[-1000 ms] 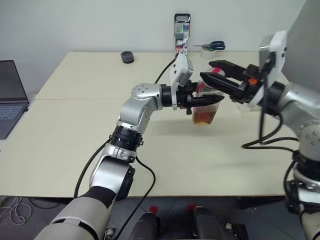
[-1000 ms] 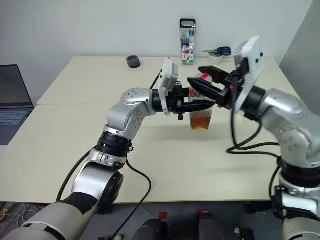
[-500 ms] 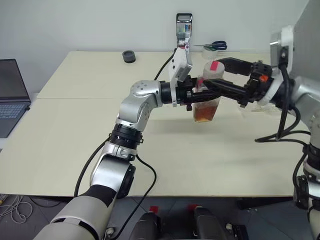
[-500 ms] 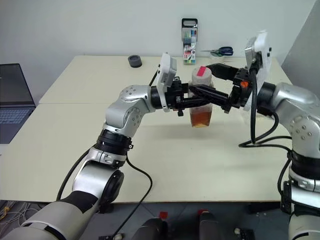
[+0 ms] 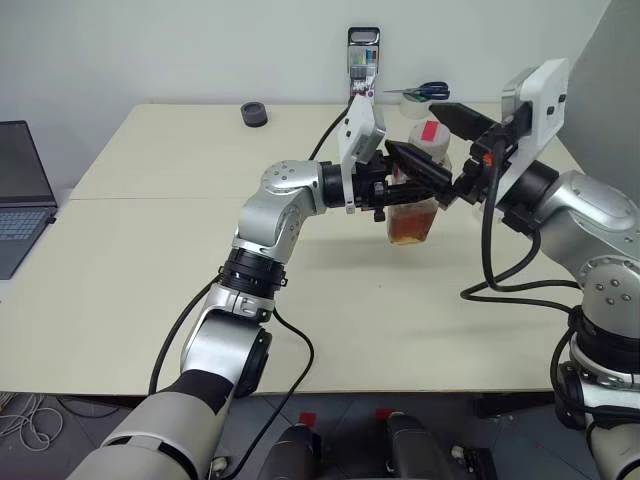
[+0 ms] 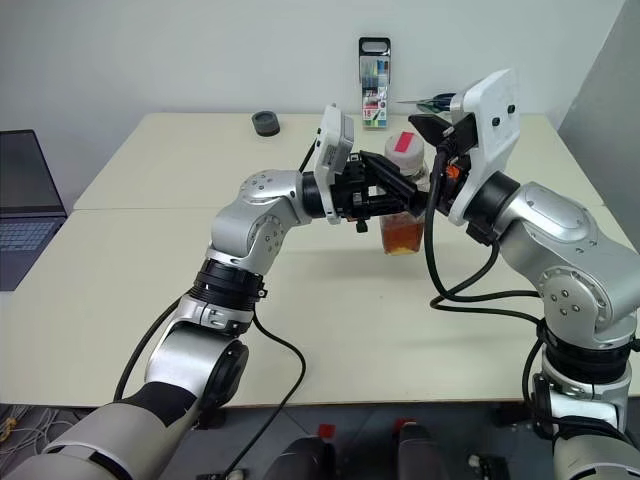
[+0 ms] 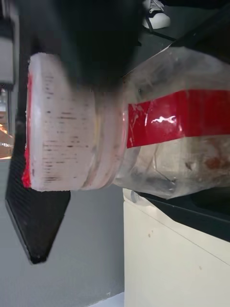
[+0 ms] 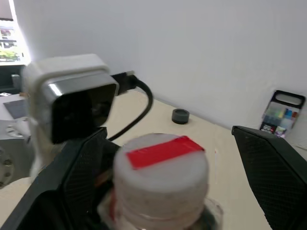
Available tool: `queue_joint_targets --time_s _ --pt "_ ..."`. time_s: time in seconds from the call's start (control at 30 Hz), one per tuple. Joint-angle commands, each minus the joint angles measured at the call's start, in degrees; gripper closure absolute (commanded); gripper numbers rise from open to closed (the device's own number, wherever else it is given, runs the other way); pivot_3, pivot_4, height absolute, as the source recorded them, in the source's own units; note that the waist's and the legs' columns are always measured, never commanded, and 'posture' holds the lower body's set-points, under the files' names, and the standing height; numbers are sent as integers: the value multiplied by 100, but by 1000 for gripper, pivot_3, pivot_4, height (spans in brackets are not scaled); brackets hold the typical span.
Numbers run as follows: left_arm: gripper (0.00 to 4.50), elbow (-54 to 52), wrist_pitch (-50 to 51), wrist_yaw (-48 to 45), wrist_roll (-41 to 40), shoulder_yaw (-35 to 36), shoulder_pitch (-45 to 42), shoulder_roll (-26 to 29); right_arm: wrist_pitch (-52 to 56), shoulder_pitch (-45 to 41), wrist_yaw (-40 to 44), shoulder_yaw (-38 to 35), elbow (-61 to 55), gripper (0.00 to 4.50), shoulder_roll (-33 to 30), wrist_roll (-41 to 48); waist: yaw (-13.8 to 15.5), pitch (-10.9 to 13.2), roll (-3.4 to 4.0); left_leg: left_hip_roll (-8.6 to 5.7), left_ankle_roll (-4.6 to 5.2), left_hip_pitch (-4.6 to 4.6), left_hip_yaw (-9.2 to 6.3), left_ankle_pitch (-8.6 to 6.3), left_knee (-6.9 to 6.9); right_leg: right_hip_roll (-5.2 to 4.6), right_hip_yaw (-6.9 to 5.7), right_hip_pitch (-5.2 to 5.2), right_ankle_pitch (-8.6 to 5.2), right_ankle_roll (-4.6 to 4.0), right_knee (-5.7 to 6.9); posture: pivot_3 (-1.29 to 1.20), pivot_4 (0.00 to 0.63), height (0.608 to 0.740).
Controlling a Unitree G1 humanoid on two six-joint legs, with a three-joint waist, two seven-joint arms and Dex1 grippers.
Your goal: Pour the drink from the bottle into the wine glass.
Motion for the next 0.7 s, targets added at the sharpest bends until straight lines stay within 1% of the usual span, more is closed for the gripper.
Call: queue_joint_targets --time_s 0.03,0.7 --pt "2709 -325 -87 37 -117 71 -37 -25 -89 -126 -39 -235 -79 50 -68 -7 -2 0 0 0 0 0 0 0 0 0 0 0 0 0 0 0 150 740" --pt "2709 -287 -128 72 -121 46 -18 -32 182 192 -88 -710 -293 50 -598 373 -2 0 0 1 1 0 2 0 0 1 1 1 0 0 0 0 150 740"
